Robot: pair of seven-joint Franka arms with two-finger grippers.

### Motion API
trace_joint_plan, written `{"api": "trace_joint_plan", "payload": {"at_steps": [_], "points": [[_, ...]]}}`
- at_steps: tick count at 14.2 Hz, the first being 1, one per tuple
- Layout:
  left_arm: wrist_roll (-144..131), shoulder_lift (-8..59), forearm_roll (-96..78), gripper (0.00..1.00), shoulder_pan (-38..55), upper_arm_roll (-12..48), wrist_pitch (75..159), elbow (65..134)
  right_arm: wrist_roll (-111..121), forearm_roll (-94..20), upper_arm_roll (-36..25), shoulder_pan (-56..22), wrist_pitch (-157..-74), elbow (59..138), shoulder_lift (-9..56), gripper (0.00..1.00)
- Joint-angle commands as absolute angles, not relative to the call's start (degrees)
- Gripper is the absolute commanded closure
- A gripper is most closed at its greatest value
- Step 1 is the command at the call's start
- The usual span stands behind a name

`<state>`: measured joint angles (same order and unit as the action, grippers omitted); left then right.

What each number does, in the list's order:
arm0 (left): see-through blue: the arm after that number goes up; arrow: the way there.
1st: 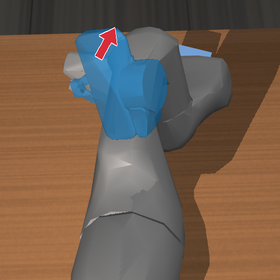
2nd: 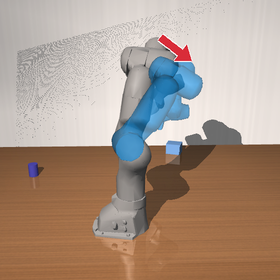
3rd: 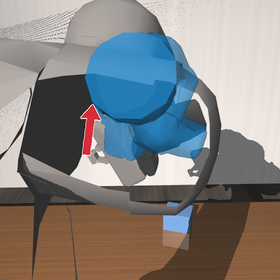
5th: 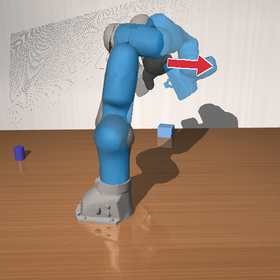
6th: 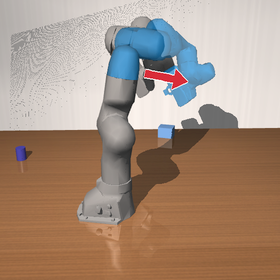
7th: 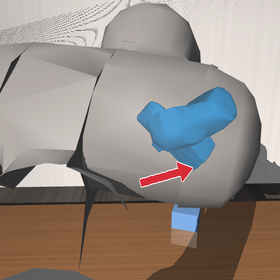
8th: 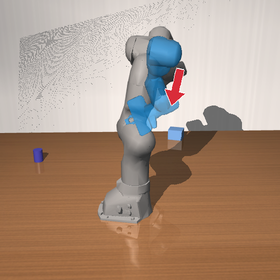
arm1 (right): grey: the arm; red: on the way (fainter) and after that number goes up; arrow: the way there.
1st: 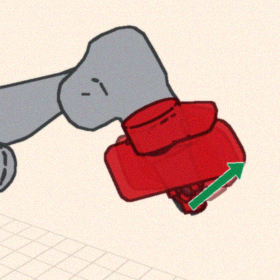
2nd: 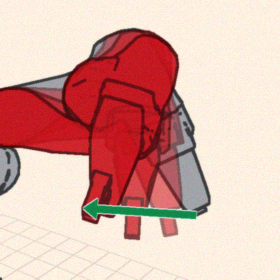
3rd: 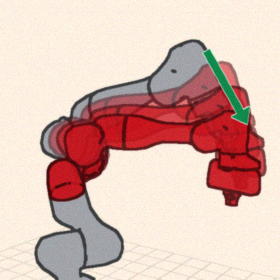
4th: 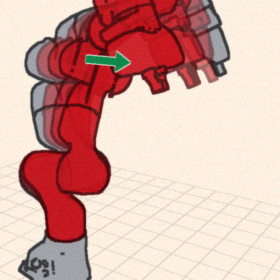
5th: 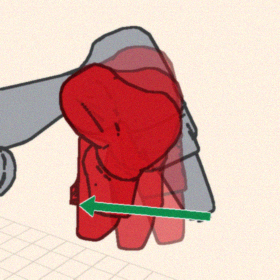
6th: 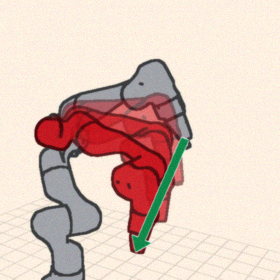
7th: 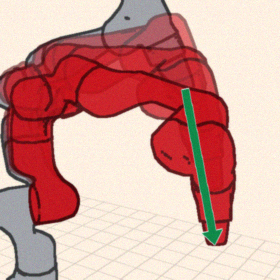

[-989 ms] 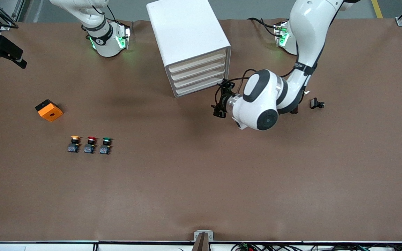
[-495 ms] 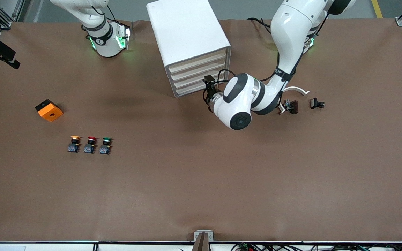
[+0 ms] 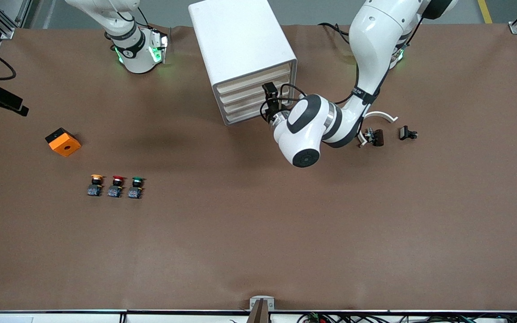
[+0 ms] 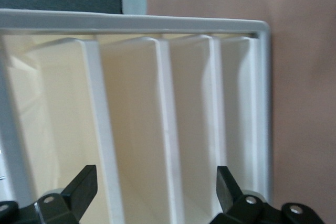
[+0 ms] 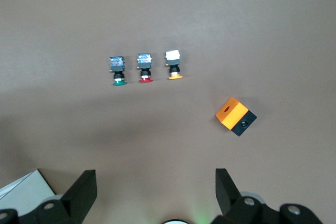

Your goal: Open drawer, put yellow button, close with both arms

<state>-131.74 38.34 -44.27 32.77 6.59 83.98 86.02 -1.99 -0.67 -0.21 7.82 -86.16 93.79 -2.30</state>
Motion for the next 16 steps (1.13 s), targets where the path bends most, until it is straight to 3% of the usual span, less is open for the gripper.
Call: {"api": "trace_joint_plan", "payload": {"at_steps": [1,4,7,10,16], "points": [[-131.84,39.20,-45.70,0.00,33.05,6.59,81.57,84.99,-2.11,-0.70,0.44,9.31,-89.27,96.65,-0.62,0.00],[-131.49,39.81,-45.97,0.00,33.05,8.35,81.39,84.99,-1.76,-1.05,0.44,12.12,-103.49,107.45,-0.79,0.00],[-131.40,40.43,-46.14,0.20,33.05,9.75,81.39,84.99,-1.23,-0.79,0.44,12.13,-113.35,115.03,-0.44,0.00],[-131.31,41.04,-46.93,0.50,33.22,10.37,81.39,84.99,0.69,-0.44,0.53,11.86,-122.40,119.78,2.97,0.00],[-129.90,41.57,-48.95,0.75,33.05,10.37,81.39,84.99,5.44,0.09,0.53,11.34,-136.12,119.71,14.48,0.00]]}}
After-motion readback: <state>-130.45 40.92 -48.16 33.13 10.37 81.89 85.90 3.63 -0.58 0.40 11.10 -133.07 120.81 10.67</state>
